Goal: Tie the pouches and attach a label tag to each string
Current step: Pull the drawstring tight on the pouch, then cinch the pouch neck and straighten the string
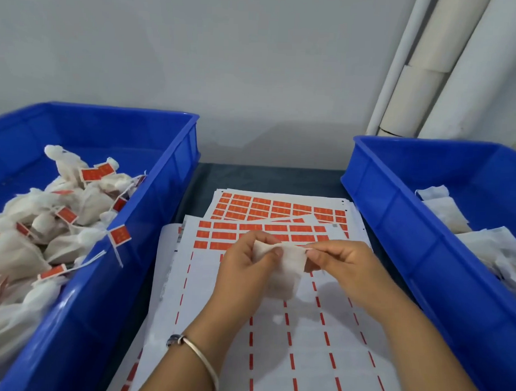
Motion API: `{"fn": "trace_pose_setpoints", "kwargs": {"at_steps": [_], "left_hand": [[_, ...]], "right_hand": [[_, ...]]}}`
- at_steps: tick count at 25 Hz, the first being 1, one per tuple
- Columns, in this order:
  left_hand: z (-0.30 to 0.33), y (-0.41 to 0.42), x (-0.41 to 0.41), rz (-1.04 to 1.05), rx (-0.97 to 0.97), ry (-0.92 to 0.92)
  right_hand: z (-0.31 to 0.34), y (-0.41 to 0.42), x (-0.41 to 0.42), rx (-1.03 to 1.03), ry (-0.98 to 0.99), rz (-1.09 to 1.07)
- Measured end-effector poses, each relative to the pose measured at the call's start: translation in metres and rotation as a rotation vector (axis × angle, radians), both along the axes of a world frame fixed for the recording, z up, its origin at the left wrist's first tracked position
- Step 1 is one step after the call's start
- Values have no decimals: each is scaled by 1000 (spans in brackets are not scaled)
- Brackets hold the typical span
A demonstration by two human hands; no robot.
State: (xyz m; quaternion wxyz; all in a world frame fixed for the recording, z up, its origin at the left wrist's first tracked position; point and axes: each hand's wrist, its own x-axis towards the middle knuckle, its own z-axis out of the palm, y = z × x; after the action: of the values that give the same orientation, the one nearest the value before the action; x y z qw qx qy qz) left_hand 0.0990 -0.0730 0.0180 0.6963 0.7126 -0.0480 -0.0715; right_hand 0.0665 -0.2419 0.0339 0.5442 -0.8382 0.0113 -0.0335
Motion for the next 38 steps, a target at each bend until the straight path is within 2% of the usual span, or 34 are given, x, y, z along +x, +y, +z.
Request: {"fn": "trace_pose_setpoints", "kwargs": {"at_steps": [3, 7, 10, 15, 17, 20, 26, 29, 33, 36, 38], "left_hand": [[-2, -1, -4, -47, 93, -6], [5, -5, -12, -161, 211, -173], [10, -8, -14, -180, 238, -189], [9, -5, -13, -156, 203, -99], [8, -8, -15, -110, 220, -123], [7, -11, -17, -104, 200, -156], [11, -14, -23, -235, 103, -73], [13, -17, -24, -182, 133, -77], [12, -15, -19, -25, -43, -22], [10, -11, -14, 48, -201, 49], [10, -11, -13, 70, -251, 79]], "right_hand": [[-2, 0, -4, 66, -108, -92], [-6, 9, -8, 46, -202, 7], [-10, 10, -10, 32, -257, 4], [-12, 4, -9, 37, -389, -205], [-12, 2, -7, 58, -418, -305], [-16, 5, -4, 82, -401, -348], [-19, 13, -5, 45, -430, -301], [-20, 13, -5, 63, -415, -301], [-19, 15, -1, 101, -318, -369], [-16, 17, -5, 99, -237, -178], [-19, 28, -9, 2, -98, 5]]}}
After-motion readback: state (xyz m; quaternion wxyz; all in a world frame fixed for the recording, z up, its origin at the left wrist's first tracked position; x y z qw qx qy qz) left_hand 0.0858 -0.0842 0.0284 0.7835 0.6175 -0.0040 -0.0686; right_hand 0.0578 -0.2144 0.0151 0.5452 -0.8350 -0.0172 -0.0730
